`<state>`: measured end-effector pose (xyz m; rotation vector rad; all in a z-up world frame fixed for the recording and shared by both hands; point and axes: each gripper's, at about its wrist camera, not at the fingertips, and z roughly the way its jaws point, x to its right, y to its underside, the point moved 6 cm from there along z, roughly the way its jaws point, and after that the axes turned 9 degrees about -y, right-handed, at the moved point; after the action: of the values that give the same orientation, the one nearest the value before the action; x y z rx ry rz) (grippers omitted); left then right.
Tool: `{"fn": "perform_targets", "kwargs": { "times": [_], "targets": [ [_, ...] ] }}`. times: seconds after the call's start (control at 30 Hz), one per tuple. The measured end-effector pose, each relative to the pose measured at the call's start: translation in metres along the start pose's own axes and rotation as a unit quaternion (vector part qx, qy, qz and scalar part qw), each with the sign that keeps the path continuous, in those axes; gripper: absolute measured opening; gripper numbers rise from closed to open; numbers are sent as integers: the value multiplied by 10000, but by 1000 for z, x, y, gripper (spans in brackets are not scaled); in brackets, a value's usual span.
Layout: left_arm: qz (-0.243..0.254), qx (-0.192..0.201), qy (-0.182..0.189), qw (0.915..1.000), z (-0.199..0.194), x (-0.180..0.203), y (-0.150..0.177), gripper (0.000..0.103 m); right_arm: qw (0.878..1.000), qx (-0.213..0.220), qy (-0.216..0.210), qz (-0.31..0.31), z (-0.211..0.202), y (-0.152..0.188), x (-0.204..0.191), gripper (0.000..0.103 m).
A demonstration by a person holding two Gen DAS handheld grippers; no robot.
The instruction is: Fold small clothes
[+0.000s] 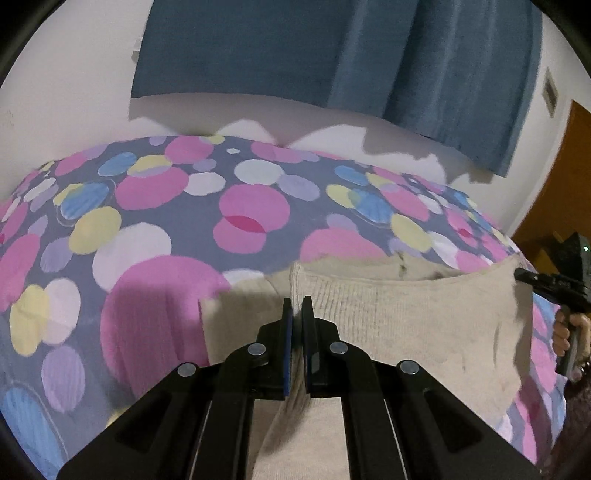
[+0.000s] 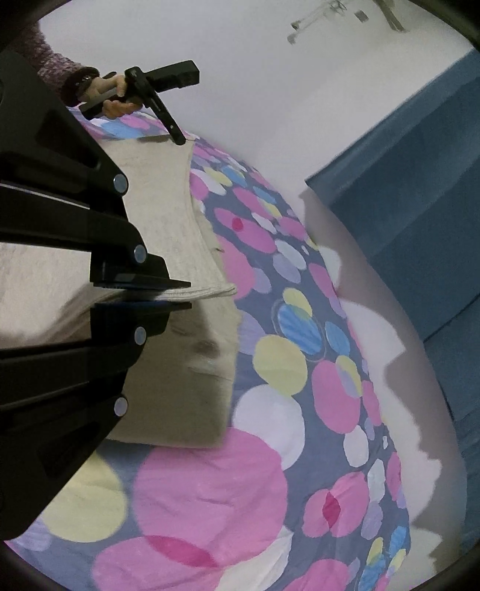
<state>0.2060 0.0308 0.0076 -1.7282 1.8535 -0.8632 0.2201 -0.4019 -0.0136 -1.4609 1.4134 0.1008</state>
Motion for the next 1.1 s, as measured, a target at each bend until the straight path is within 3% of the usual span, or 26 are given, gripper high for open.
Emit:
{"fn": "perform_targets", "kwargs": {
  "times": [0.23,0.53,0.73,1.1],
  "targets": [
    [-129,-238,-306,9992,61,-11,-20,4,9993,-55,215,313,44,-27,38,4],
    [-223,-705,-582,9956,127,-21,-9,4,9953,-262,403,843,87,-25,95,4],
    [-266,-837,-587,9944,142,-28,3,4,9917,-323,353,1191,99,-13,124,4],
    [-456,-743,-383,9955,146,-32,8,5,9902,-215,89,1375,98,-11,133,2]
  ]
}}
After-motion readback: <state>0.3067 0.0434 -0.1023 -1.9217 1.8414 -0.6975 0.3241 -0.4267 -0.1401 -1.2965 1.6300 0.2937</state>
